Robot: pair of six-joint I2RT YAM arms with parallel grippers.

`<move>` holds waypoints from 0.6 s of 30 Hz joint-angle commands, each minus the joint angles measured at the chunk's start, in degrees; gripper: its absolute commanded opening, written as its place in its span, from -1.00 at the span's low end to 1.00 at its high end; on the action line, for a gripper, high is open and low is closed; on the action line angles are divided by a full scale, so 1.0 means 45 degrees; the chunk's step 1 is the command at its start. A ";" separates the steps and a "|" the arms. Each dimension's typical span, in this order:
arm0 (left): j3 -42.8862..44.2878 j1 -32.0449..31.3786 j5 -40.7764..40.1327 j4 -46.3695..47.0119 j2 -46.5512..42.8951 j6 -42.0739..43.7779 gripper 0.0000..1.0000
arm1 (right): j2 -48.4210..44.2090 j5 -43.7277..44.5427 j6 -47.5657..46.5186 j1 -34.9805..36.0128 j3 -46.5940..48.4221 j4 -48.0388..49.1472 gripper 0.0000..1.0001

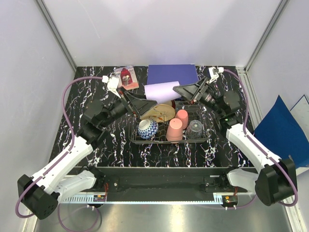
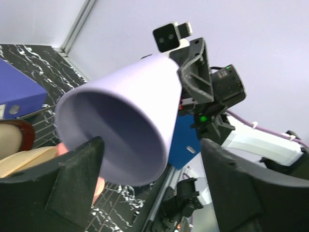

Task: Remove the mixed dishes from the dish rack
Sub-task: Place the cup at the center of the board.

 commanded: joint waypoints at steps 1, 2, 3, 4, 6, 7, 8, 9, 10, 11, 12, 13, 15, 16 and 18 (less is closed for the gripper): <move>0.0473 0.0056 0.0499 0.1026 0.0003 -0.0134 0.46 | 0.0241 -0.0153 -0.0413 0.0334 0.0009 0.0196 -1.00; 0.0473 0.0056 0.0538 0.1026 0.0022 -0.0134 0.43 | 0.0358 -0.0133 -0.0453 0.0431 -0.0010 0.0158 -1.00; 0.0454 0.0056 0.0596 0.1046 0.0023 -0.0153 0.34 | 0.0436 -0.0114 -0.0472 0.0471 0.0028 0.0138 -1.00; 0.0415 0.0056 0.0655 0.1065 0.0023 -0.0173 0.28 | 0.0495 -0.0094 -0.0530 0.0529 -0.0010 0.0138 -1.00; 0.0395 0.0056 0.0675 0.1027 0.0042 -0.0193 0.04 | 0.0691 -0.0094 -0.0570 0.0666 0.0009 0.0099 -1.00; 0.0376 0.0056 0.0694 0.0988 0.0061 -0.0154 -0.07 | 0.0730 -0.0094 -0.0628 0.0705 0.0048 0.0079 -1.00; 0.0395 0.0056 0.0695 0.0813 0.0004 -0.0095 -0.25 | 0.0750 -0.0075 -0.0648 0.0725 0.0048 -0.0037 -1.00; 0.0511 0.0056 0.0559 0.0579 -0.0016 0.0079 -0.45 | 0.0730 -0.0074 -0.0687 0.0725 0.0048 -0.0116 -1.00; 0.0725 0.0056 0.0287 0.0132 -0.0016 0.0294 -0.99 | 0.0672 -0.0016 -0.0842 0.0725 0.0087 -0.0271 -1.00; 0.0979 0.0056 -0.0064 -0.1400 -0.0152 0.0547 -1.00 | 0.0459 0.0120 -0.1018 0.0744 0.0145 -0.0930 -0.94; 0.1503 0.0075 -0.0956 -0.2169 -0.0269 0.1226 -1.00 | 0.0302 0.0198 -0.1290 0.0725 0.0262 -0.1401 -0.76; 0.1741 0.0095 -0.1391 -0.2834 -0.0386 0.1523 -1.00 | 0.0107 0.0315 -0.1931 0.0744 0.0514 -0.1927 -0.54; 0.2712 0.0347 -0.2811 -0.4845 -0.0660 0.2303 -1.00 | -0.0537 0.0822 -0.2637 0.0744 0.0769 -0.3626 0.32; 0.3164 0.0542 -0.3266 -0.5626 -0.0642 0.2539 -1.00 | -0.0752 0.1056 -0.3453 0.0725 0.1080 -0.4270 0.55; 0.4759 0.1417 -0.4705 -0.8183 -0.0194 0.3066 -1.00 | -0.1397 0.1914 -0.4393 0.0744 0.1258 -0.6048 0.90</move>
